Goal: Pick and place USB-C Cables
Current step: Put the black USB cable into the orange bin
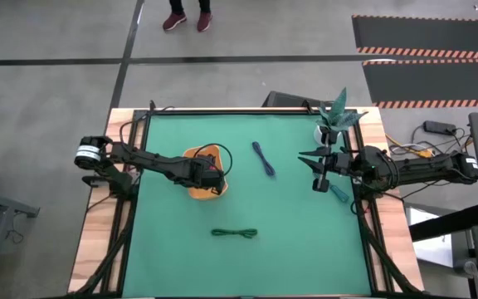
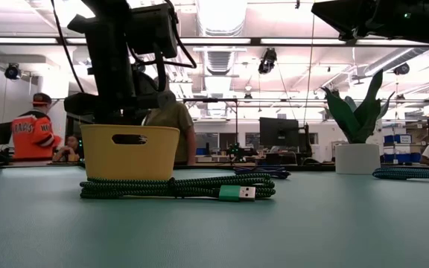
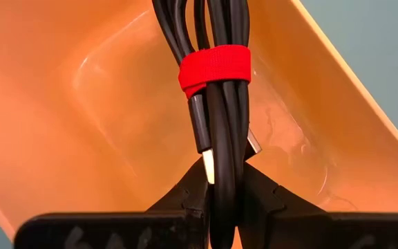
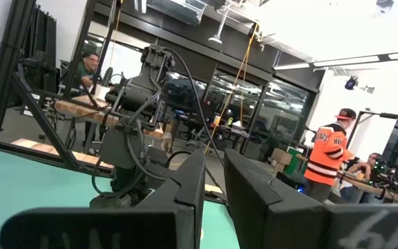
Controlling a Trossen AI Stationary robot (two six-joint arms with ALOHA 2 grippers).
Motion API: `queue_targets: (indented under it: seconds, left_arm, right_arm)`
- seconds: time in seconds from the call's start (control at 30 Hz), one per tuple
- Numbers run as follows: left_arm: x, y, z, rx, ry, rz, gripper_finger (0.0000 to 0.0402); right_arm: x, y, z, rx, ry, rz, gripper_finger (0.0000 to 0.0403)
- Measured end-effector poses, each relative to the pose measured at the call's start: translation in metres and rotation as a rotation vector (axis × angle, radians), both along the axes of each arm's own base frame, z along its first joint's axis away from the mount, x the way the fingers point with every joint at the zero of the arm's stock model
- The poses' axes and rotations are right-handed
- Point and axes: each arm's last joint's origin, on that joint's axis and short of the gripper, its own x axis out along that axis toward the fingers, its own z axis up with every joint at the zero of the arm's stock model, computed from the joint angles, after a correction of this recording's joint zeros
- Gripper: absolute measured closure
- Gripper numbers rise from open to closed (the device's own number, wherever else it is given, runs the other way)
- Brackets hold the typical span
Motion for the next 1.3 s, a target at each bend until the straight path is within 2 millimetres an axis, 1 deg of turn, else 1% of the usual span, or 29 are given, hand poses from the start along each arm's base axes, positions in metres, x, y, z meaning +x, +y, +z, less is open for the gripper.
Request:
queue_targets:
  seconds: [1.3]
  left_arm:
    - [0.002,-0.0003,0.0003,-0.007,-0.021,-0.001,0.0375]
  right_arm:
    - [0.0,0.0001,0.0,0.0,0.0,0.0,0.0355]
